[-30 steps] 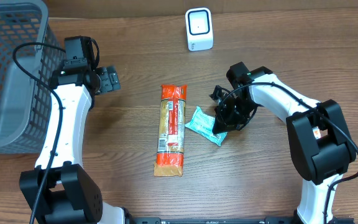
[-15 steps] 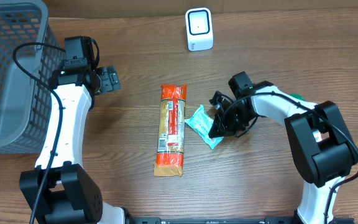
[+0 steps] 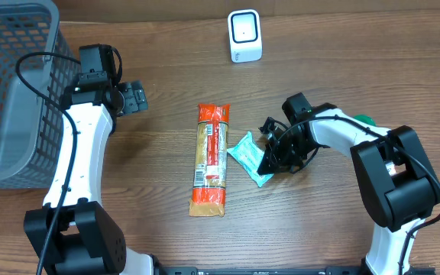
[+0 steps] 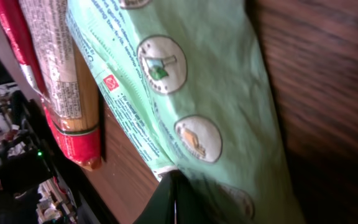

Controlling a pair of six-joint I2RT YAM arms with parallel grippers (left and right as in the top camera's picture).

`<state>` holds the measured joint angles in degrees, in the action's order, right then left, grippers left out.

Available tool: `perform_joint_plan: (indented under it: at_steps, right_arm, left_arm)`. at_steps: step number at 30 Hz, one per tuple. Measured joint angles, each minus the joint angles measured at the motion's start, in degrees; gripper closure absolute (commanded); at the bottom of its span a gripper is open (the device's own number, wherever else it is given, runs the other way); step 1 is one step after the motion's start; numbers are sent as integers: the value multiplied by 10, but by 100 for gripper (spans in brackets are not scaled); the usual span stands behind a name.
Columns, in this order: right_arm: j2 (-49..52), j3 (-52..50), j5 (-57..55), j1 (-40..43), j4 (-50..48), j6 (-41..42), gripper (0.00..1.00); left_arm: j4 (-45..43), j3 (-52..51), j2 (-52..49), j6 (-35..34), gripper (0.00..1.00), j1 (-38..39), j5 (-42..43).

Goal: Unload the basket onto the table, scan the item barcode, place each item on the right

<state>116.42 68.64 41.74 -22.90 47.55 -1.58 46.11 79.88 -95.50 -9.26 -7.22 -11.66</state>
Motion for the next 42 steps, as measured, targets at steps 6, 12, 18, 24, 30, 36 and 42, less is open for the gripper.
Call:
perform_joint_plan:
  at_steps: [6,12,18,24,30,36,42]
  right_arm:
    - [0,37,-20,-2,38,-17,96]
    - [0,37,-20,-9,56,-46,96]
    - [0,37,-4,-11,57,-66,96]
    - [0,37,18,-11,55,-81,96]
    - [0,37,20,-11,44,-86,96]
    - [0,35,21,-11,16,-88,96]
    - [0,-8,21,-11,-23,-90,96]
  left_arm:
    - [0,0,0,0,0,0,0]
    - [0,0,0,0,0,0,0]
    - [0,0,0,0,0,0,0]
    - [0,0,0,0,0,0,0]
    - [0,0,0,0,0,0,0]
    - [0,0,0,0,0,0,0]
    - [0,0,0,0,0,0,0]
